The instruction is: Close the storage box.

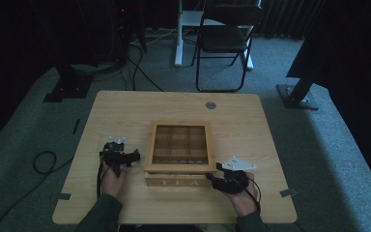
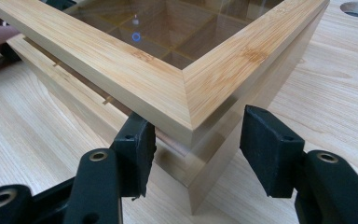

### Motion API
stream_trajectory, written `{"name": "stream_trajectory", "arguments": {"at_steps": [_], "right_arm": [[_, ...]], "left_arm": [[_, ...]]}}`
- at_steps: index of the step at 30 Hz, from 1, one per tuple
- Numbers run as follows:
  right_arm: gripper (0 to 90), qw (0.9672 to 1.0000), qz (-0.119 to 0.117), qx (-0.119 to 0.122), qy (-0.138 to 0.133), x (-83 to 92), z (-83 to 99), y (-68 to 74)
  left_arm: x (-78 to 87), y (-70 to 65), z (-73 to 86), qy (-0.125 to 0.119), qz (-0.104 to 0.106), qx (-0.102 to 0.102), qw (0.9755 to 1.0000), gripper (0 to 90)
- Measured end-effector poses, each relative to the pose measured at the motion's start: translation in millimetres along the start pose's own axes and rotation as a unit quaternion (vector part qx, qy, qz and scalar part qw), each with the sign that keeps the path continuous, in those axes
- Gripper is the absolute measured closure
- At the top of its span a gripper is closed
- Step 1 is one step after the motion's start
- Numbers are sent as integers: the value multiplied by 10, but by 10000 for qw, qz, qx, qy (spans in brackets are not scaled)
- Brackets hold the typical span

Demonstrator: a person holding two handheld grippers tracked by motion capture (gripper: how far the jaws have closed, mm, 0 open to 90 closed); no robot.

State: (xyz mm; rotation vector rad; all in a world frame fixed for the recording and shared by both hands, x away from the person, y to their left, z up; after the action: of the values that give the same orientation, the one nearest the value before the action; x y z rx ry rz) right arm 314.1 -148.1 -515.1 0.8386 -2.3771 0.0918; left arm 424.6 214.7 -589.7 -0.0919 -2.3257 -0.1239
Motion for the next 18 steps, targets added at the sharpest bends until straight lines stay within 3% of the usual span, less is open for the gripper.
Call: {"name": "stream_trajectory", "arguments": {"at_steps": [18], "right_arm": [[431,9998,-93,27,189,-18,109,9]], "left_arm": [[0,0,0,0,-1,1,10000,16]]}}
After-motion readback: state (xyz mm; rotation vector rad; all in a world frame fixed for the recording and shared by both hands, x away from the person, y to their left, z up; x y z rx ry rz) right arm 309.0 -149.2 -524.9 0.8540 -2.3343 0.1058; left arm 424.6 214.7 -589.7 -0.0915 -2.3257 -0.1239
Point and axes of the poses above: each handheld gripper's, and its own axes: x roughly backward along the jaws, z roughly out of its underside, y roughly to its left, the point moved 6 cm from there along -x, roughly forward along the jaws, and after that the axes turned 4 degrees about -x, right-handed, at the moved point
